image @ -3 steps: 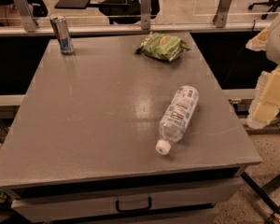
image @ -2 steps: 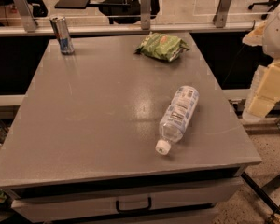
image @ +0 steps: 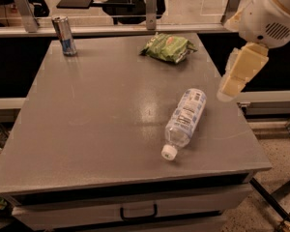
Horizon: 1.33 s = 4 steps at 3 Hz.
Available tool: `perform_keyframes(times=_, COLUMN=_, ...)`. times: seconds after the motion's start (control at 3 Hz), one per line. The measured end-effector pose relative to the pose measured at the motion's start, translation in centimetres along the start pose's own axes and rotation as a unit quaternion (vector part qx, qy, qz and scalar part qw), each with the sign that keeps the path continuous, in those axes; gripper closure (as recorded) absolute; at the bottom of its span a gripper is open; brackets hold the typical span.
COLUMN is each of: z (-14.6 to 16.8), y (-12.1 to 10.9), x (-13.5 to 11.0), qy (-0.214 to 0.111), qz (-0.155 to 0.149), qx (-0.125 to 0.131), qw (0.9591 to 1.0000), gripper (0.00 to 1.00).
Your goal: Pick redbull can
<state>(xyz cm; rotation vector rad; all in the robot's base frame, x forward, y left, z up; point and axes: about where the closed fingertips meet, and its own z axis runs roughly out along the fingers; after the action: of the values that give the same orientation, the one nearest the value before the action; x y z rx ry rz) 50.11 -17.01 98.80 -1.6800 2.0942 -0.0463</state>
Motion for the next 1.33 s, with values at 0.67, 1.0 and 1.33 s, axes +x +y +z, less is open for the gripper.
perform_keyframes(times=0.67, z=3.5, y=-4.7, x=-8.1, qy=-0.089, qz=0.007, qx=0.004, qw=0.9960, gripper=0.00)
perform_keyframes(times=1.0, z=5.2, y=-6.5, x=-11.9, qy=-0.122, qz=0.013, qx=0.001, qw=0.9924, gripper=0.00)
perform_keyframes(times=1.33, z=7.8, y=-8.3, x=-16.3, qy=-0.146, qz=0.033, qx=0.007, qw=0.9887, gripper=0.00)
